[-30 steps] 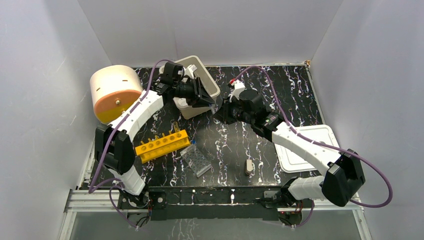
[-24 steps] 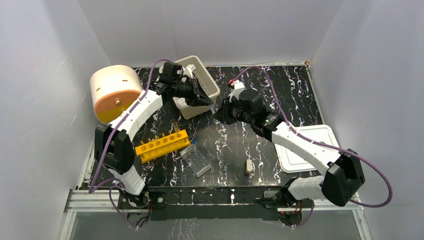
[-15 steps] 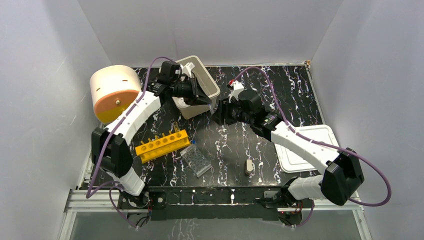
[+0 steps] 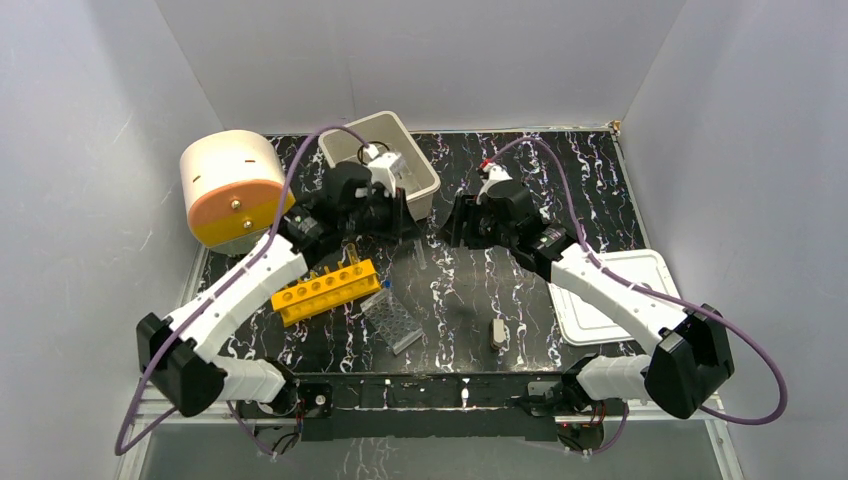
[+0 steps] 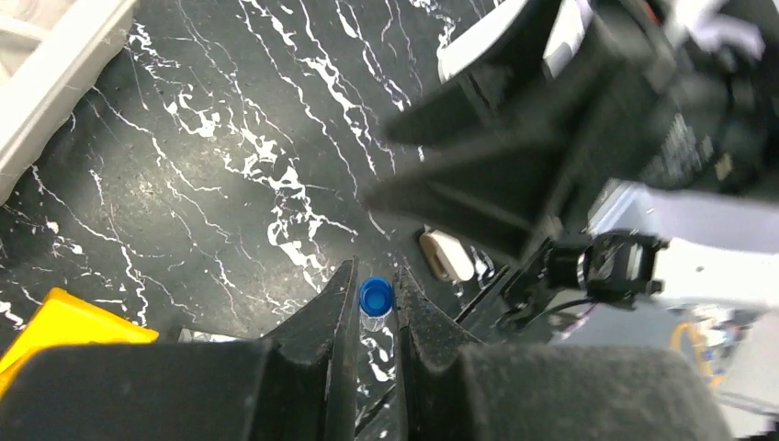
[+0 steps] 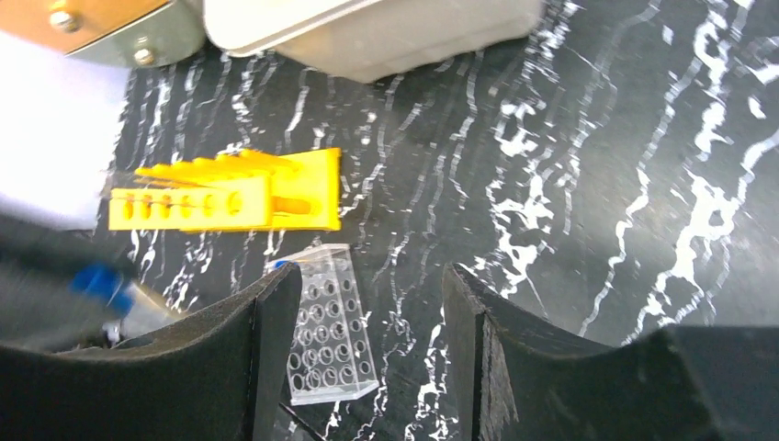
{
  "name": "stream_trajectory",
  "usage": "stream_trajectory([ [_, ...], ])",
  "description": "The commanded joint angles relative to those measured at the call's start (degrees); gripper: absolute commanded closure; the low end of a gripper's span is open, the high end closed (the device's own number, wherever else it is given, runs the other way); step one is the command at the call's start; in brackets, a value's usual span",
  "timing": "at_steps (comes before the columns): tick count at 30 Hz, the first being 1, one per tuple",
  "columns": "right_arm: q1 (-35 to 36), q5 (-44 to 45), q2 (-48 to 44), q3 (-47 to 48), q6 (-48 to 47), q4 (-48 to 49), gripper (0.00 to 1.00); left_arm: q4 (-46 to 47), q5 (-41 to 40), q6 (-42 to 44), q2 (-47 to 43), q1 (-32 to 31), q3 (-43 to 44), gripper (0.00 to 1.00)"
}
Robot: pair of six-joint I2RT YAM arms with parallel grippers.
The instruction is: Organize the chemistry lab equipment
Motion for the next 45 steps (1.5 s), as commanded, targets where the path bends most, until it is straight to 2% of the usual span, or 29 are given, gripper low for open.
stream_trajectory([
  [1,-2.10,4.98,0.06,-1.14,5.20,-4.23,0.34,3.96,-14.77,7.35,-7.38,-6.89,-5.40,0.92],
  [8,-4.37,4.82,4.65,-2.43,9.07,-6.12,0.35,7.53,-32.37,8.76,-12.60,-16.02,-13.42,0.92],
  [16,-4.44,3.27,10.15,-1.36,9.80,-3.69,0.36,12.82,-52.78,5.11,-13.99,-27.24,-21.73,0.92],
  [23,-4.66,1.35,13.76,-0.35,9.85,-3.10,0.36,18.80,-64.62,0.42,-15.89,-31.51,-29.02,0.93],
  [30,-5.32,-0.09,16.29,0.69,9.44,-3.67,0.37,21.71,-69.88,-2.81,-14.64,-31.79,-33.22,0.93],
  [33,-5.74,-0.76,17.65,1.75,9.08,-4.55,0.37,25.43,-69.15,-2.05,-14.79,-31.79,-35.09,0.92],
  [38,-6.19,-1.35,19.34,3.40,8.41,-5.75,0.37,26.18,-67.94,-3.41,-14.51,-31.79,-36.37,0.92],
  [45,-6.60,-2.61,21.23,4.81,7.94,-6.92,0.37,29.26,-68.73,-0.38,-13.82,-32.00,-38.62,0.93],
])
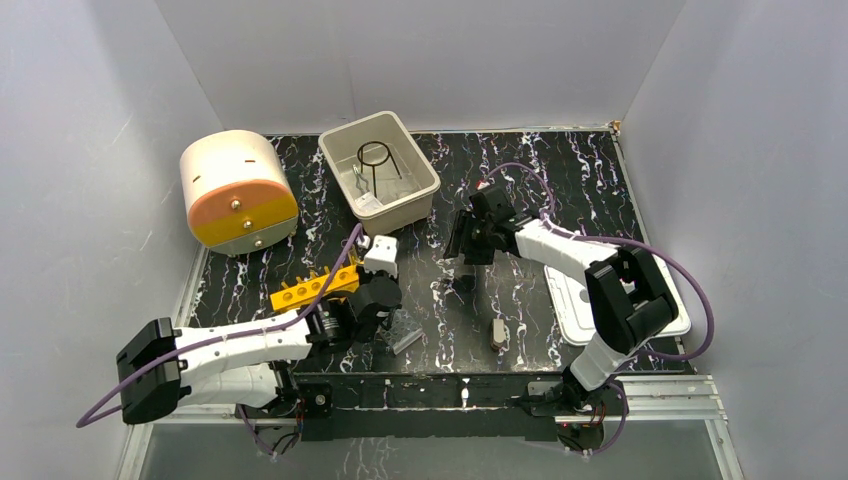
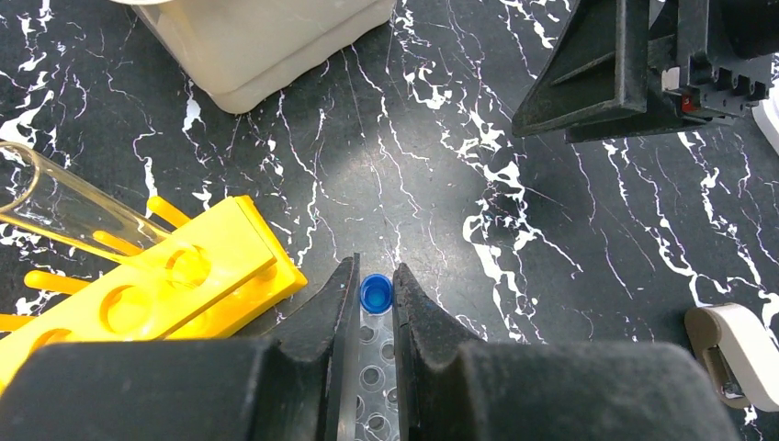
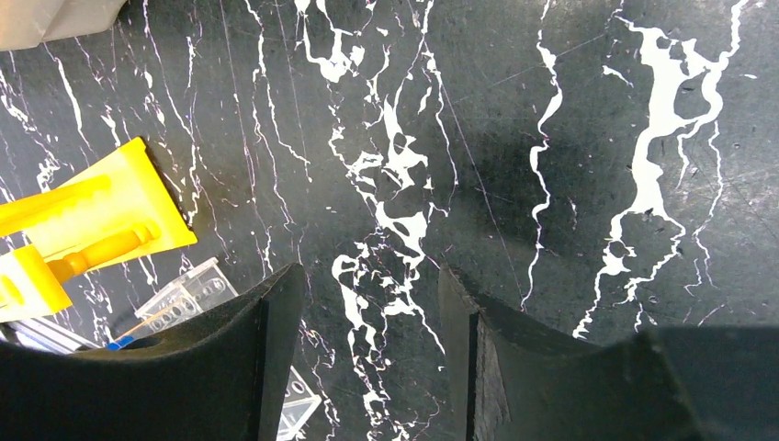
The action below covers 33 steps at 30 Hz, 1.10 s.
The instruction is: Organize the chemistry lab equipment
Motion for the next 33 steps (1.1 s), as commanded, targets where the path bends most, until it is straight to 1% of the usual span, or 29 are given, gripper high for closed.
stream_trajectory([
  [1,-0.46,-1.26,0.82,3.31,-0.76,-0.85,0.37,4.04,-3.32,1.14,0.20,-0.63,-0.86,0.93],
  [5,-0.57,-1.44,1.46,3.89,-0.85,-1.64,0.38,5.85,-3.05,2.05,0.54,-0.82,-2.42,0.93],
  [12,-0.80,-1.70,2.36,4.23,-0.57,-2.09,0.38,5.42,-2.95,1.98,1.61,-0.91,-3.23,0.94],
  [33,-0.79,-2.65,4.22,4.88,0.57,-2.33,0.38,6.44,-1.60,-1.83,3.14,-0.91,-6.55,0.92],
])
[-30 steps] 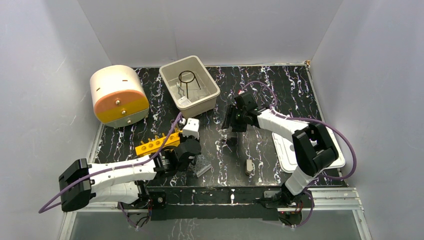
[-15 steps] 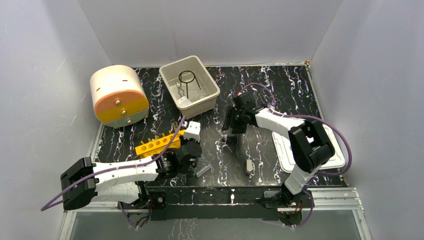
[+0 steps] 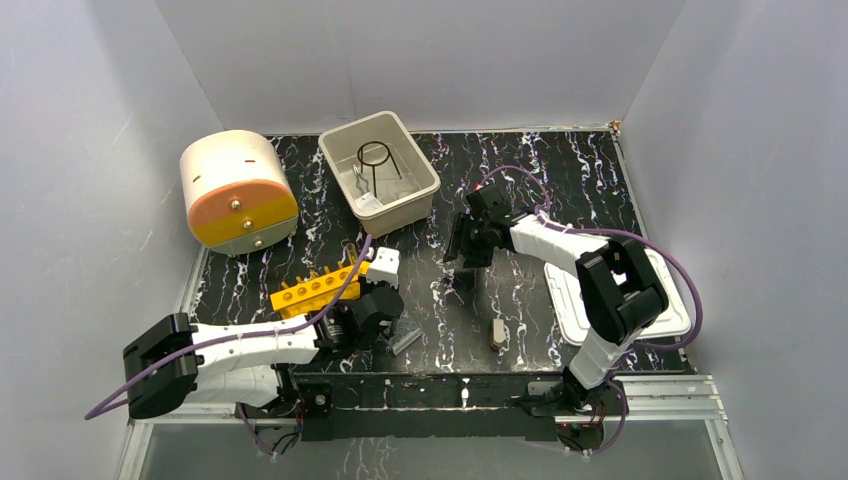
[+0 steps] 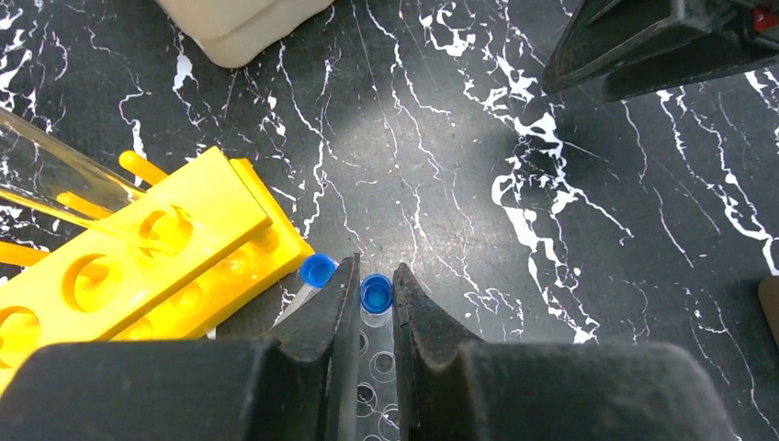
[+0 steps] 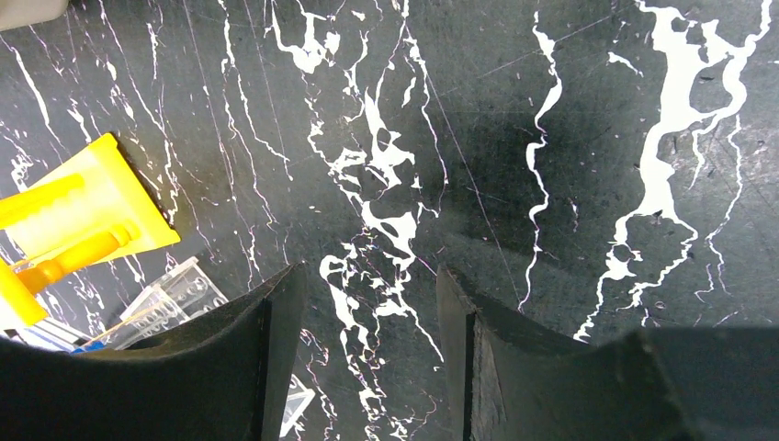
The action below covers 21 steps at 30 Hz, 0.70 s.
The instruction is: Organize the chemistry lab equipment
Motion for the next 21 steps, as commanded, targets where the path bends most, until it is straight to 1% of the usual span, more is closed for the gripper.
stream_trajectory([
  [1,-0.21,-0.61,0.34,2.34,0.70,0.31,0.39,1.53,-1.53,-2.72,0.66,-0.28,-1.27,0.91],
  [7,-0.21,-0.73,0.26,2.42,0.34,-0.21,0.39,1.87,-1.01,-5.01,2.01,-0.25,-2.30,0.86],
  [10,-0.15,-0.70,0.15,2.43,0.10,-0.50,0.39,1.62,-1.23,-5.05,1.91,-0.19,-2.00,0.81],
  [15,-0.20,-1.14,0.13,2.42,0.38,-0.20,0.39,0.95,-1.44,-3.84,1.08,-0.20,-0.75,0.73],
  [21,-0.16,-1.41,0.02,2.60,0.39,0.06,0.39,-0.96,-1.31,-1.13,-1.17,-0.20,2.93,0.65],
])
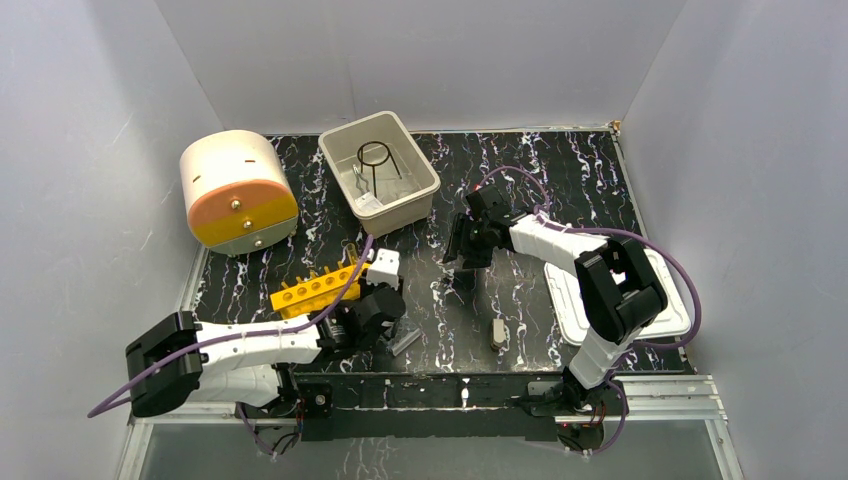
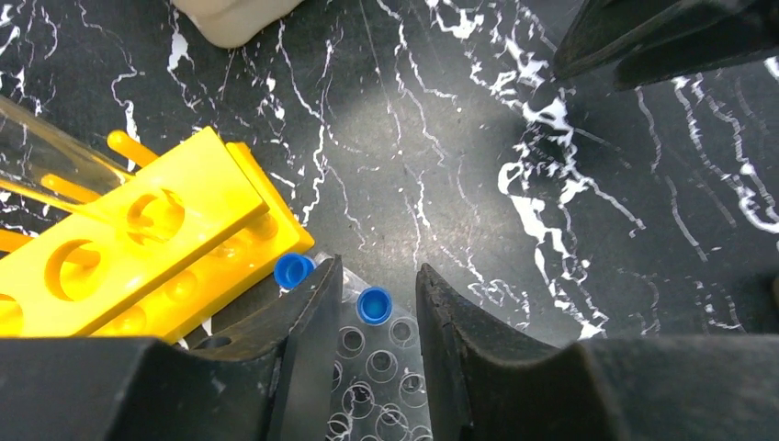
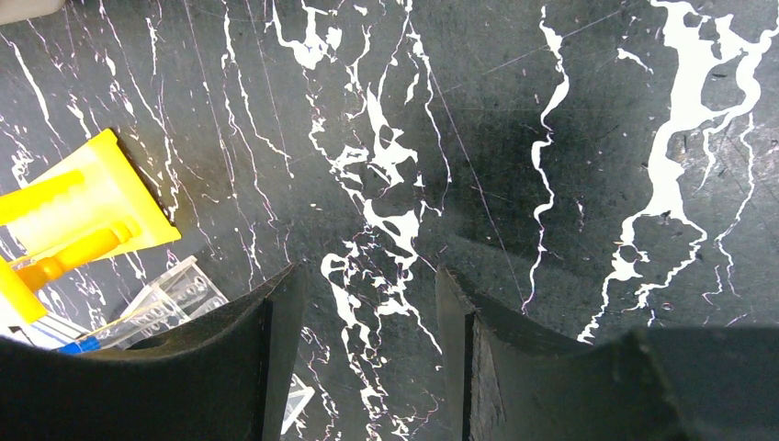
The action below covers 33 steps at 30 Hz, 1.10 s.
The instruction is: Organize the chemistry lab equipment
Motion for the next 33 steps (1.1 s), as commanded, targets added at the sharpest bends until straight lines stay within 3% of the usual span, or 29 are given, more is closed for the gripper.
stream_trajectory([
  [1,-0.16,-0.77,-0.35,2.44,0.32,0.25,0.39,-1.14,-1.47,1.67,-3.00,-0.21,4.77,0.64],
  [7,-0.14,-0.95,-0.52,2.04,0.85,1.01,0.39,-4.13,-0.59,3.54,-4.82,-0.26,9.35,0.55],
  [16,1.60,-0.99,-3.62,8.05,-9.36,1.17,0.36,-22.31,-3.84,-1.42,-5.74,0.93,23.19,0.25],
  [20,4.29,-2.18,-3.88,11.89,-13.59,0.46,0.33,-27.30,3.97,-1.83,-5.62,9.70,29.86,0.23],
  [27,10.35,-5.42,-2.90,15.53,-14.02,2.23,0.24,-32.64,14.75,2.38,-2.84,25.95,40.60,0.29],
  [33,18.91,2.31,0.67,21.74,-16.11,-1.18,0.20,-40.01,23.35,2.68,1.60,37.92,50.10,0.29],
])
